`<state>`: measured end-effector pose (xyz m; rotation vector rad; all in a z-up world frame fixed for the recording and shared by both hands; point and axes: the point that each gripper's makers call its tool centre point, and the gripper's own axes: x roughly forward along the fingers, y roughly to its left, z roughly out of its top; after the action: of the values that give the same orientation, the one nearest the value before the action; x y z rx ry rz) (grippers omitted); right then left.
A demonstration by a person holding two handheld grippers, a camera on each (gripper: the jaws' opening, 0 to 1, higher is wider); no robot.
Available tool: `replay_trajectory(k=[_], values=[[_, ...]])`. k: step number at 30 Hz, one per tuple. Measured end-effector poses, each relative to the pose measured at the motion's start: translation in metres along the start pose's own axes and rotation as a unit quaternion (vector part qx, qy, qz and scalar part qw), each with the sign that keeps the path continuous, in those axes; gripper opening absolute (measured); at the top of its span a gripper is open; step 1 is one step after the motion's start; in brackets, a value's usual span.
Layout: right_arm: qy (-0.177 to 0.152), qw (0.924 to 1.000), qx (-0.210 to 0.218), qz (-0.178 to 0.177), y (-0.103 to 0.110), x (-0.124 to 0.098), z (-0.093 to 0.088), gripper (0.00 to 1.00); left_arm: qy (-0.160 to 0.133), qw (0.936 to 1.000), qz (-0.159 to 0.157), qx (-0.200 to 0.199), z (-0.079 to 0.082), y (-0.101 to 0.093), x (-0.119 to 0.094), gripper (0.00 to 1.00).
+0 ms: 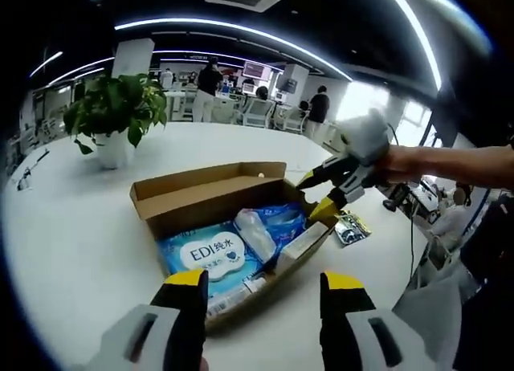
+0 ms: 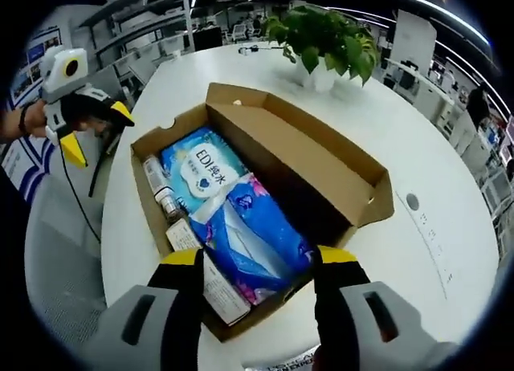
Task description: Operate the shoe box by opening the lid, removing the specified soft item, and placing it in the target area until the item is outside and the box remains undamaged.
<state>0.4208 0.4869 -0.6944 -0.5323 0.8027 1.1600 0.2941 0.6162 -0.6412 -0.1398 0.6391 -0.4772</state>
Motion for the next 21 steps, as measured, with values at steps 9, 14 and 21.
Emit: replay_trajectory(k=[9, 14, 21], values=[[0.03, 0.999, -0.029, 0.014, -0.011, 0.009, -0.001, 0.52, 0.004, 1.0, -0.003, -0.004, -0.006, -0.004, -0.008, 0.57], [0.046, 0.9974, -0.045, 0.032, -0.016, 0.017, -0.005, 0.52, 0.01, 0.9999, -0.008, -0.004, -0.011, -0.007, -0.01, 0.56], [0.083, 0.9907, -0.092, 0.056, -0.01, 0.032, -0.012, 0.54, 0.012, 0.9999, -0.011, -0.002, -0.015, -0.01, -0.011, 0.56]])
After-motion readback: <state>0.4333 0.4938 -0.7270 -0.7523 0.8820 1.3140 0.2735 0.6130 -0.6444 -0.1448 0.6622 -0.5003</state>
